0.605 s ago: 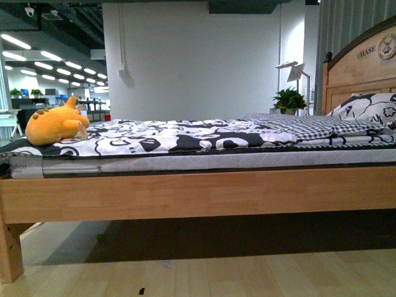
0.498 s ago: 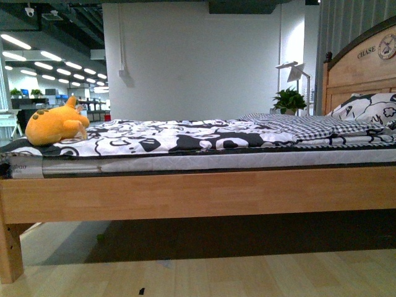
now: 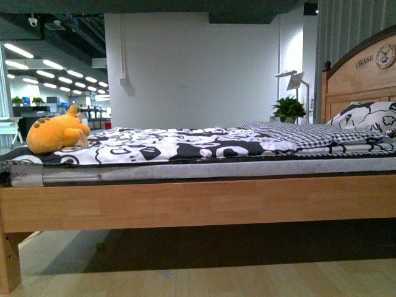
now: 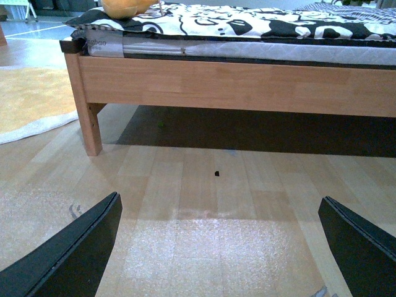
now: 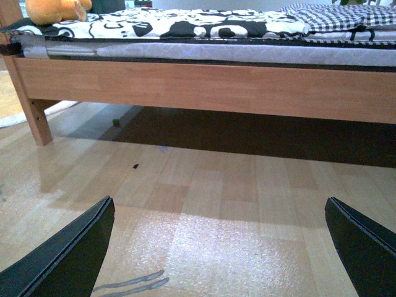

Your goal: Put away toys

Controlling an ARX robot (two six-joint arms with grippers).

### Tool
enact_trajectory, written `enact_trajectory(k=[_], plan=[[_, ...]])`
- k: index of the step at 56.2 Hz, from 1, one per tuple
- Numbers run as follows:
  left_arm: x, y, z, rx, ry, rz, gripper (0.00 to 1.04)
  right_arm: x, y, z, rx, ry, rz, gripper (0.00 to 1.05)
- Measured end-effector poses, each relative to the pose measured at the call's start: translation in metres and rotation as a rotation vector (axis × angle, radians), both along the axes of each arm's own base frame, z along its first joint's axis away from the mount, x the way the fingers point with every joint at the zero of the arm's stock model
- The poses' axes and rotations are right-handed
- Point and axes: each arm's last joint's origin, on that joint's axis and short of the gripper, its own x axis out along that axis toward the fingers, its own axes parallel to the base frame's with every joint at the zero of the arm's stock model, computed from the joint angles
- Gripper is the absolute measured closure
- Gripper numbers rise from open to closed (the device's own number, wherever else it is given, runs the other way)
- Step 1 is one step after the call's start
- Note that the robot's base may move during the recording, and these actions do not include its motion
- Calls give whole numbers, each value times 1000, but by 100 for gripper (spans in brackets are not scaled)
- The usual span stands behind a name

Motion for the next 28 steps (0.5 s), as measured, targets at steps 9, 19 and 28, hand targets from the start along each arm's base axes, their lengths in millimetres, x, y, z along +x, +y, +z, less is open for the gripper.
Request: enact_trajectory(k=[9, 19, 28], plan=[[0, 0, 0, 0, 0, 0, 6, 0, 0, 0, 0, 0, 0, 0], [0, 0, 0, 0, 0, 0, 6, 0, 0, 0, 0, 0, 0, 0], [0, 0, 0, 0, 0, 0, 6, 0, 0, 0, 0, 0, 0, 0]])
